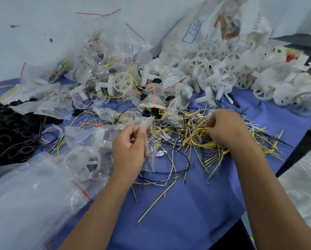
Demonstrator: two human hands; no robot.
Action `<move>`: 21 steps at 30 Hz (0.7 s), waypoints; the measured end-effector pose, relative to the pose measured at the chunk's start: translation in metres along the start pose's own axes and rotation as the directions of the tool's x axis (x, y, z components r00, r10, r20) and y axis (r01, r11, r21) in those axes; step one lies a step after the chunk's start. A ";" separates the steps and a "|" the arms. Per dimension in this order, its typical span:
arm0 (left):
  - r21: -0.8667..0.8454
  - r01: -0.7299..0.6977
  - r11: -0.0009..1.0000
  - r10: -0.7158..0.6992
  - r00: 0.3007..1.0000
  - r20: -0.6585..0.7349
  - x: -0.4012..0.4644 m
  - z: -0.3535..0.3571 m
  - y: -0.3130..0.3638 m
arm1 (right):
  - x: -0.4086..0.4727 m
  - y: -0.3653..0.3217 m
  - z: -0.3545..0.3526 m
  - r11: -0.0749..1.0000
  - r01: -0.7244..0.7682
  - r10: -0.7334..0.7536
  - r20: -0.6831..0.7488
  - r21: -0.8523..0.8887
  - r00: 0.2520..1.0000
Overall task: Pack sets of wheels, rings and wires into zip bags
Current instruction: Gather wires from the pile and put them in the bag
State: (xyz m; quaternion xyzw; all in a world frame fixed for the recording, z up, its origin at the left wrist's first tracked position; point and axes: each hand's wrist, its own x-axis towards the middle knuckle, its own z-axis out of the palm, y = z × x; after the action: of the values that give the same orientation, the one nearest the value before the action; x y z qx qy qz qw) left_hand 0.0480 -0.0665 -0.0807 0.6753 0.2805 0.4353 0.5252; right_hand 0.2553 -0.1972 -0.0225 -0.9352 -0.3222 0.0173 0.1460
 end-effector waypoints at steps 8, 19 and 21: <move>-0.074 0.074 0.995 -0.069 0.996 0.065 0.004 -0.008 -0.013 | -0.008 0.003 -0.017 0.942 0.184 -0.073 -0.361 0.281 0.930; -0.078 0.020 0.997 -0.028 0.994 -0.108 0.001 -0.008 -0.005 | -0.019 -0.043 -0.007 0.681 0.387 -0.062 -0.479 0.621 0.876; 0.000 -0.034 0.999 0.033 0.981 -0.191 -0.001 -0.007 -0.002 | -0.022 -0.057 0.007 0.665 0.378 -0.160 -0.370 0.645 0.915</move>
State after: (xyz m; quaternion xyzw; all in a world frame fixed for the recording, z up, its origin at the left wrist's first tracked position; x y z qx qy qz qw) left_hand 0.0416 -0.0639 -0.0828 0.6343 0.3174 0.5072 0.4896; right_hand 0.2027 -0.1664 -0.0148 -0.7414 -0.4026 -0.0165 0.5366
